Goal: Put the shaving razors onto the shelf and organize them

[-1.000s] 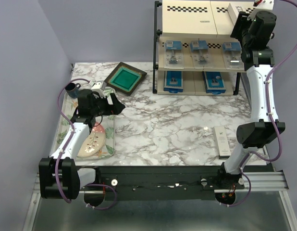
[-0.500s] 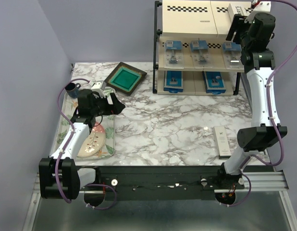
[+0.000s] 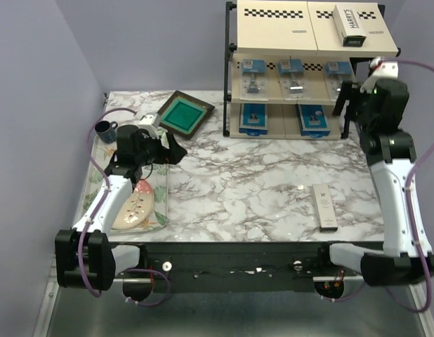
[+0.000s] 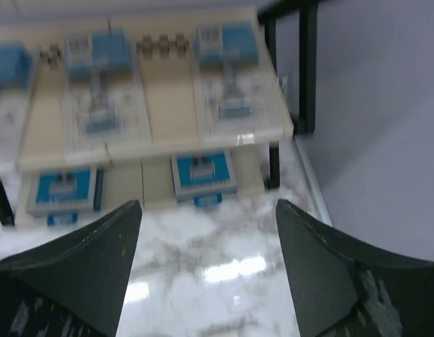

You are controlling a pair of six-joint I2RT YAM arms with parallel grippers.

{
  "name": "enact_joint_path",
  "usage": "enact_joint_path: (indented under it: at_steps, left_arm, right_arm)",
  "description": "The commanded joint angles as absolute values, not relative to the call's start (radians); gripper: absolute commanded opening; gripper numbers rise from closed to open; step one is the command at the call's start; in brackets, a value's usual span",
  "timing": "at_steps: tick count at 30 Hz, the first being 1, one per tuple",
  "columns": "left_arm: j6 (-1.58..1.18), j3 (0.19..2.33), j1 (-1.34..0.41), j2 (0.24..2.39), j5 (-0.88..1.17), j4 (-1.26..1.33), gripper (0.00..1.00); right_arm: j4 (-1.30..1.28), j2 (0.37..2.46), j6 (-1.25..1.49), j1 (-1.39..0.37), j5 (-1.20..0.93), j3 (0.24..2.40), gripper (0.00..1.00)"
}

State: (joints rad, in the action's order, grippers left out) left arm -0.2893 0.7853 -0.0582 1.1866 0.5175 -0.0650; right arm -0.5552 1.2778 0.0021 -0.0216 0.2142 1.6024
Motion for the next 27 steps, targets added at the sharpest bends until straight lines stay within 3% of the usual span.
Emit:
enact_joint_path:
  at_steps: [1, 10, 27]
  left_arm:
    - [-0.128, 0.879, -0.176, 1.209, 0.523, -0.15, 0.98]
    - [-0.117, 0.969, -0.33, 1.336, 0.468, -0.268, 0.98]
    - [-0.057, 1.034, -0.39, 1.453, 0.416, -0.382, 0.98]
  right_arm:
    - [-0.738, 1.128, -0.101, -0.025, 0.128, 1.291, 0.89]
    - [-0.781, 1.158, -0.241, -0.025, 0.08, 0.936, 1.0]
    - [-0.888, 1.591, -0.299, -0.023, 0.022, 1.028, 0.97]
